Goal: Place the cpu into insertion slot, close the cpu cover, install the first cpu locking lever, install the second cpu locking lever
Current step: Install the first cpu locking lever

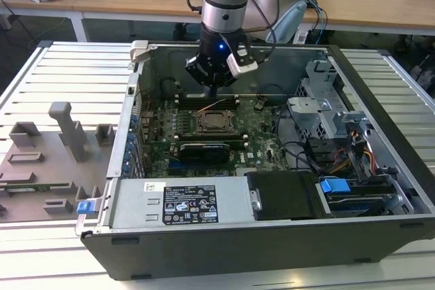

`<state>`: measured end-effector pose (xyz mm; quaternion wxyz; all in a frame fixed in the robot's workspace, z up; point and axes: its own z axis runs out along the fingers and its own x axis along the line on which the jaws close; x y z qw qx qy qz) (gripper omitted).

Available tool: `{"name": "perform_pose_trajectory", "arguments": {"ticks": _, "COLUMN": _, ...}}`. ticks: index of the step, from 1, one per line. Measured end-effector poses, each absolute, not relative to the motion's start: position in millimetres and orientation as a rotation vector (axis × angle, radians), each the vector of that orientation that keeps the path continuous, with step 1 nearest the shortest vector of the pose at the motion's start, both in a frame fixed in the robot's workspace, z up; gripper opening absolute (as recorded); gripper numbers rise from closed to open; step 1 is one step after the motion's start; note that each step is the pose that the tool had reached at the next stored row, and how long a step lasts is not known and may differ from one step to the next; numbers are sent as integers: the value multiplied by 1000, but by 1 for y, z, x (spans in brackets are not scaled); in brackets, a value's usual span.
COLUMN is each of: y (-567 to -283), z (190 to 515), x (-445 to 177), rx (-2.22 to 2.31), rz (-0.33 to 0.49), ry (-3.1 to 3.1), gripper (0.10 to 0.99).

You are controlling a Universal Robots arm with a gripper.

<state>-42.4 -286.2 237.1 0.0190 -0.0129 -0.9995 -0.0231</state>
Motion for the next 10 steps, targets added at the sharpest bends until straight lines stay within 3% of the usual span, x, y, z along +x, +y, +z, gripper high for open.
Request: {"name": "perform_pose_trajectory", "arguments": {"ticks": 10, "y": -282, "z": 221, "x": -47, "rx": -14, "rz": -72, "ry": -3102, "gripper": 106}}
